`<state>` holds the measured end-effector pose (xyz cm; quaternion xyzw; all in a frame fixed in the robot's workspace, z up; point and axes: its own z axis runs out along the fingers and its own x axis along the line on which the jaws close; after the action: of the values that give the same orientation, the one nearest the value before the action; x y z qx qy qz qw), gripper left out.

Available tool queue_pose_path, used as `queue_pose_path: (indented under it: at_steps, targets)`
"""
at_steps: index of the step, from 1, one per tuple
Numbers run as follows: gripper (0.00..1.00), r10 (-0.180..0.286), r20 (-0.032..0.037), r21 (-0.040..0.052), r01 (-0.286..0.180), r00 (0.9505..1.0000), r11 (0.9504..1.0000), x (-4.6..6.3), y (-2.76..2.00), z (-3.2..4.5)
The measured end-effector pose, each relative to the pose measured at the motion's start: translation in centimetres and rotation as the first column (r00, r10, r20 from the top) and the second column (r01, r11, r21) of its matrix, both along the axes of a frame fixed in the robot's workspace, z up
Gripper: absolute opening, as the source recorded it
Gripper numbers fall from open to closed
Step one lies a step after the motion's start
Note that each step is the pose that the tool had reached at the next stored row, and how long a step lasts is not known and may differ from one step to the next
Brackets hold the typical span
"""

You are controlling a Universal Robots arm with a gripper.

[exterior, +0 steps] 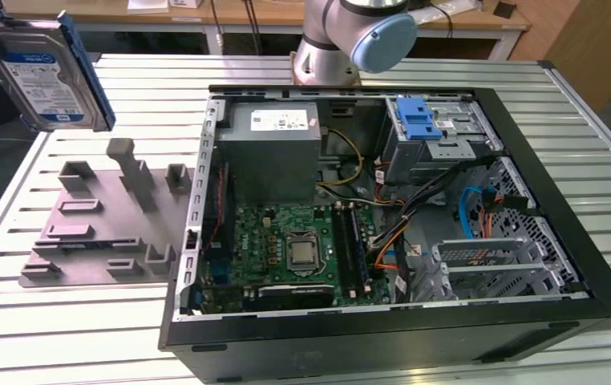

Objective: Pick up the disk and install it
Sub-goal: 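Pick up the disk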

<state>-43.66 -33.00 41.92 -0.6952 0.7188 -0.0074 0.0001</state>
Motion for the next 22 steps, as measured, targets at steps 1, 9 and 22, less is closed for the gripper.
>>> queue_pose_path:
  at_steps: [1,9,22]
  targets:
    - [0.36,0.0,0.0,0.0,0.0,1.0,1.0,0.0,0.0,0.24]
    - [0.36,0.0,0.0001,0.0,0.0,1.0,1.0,0.0,0.0,2.23]
    - [0.36,0.0,0.0001,0.0,0.0,1.0,1.0,0.0,0.0,5.27]
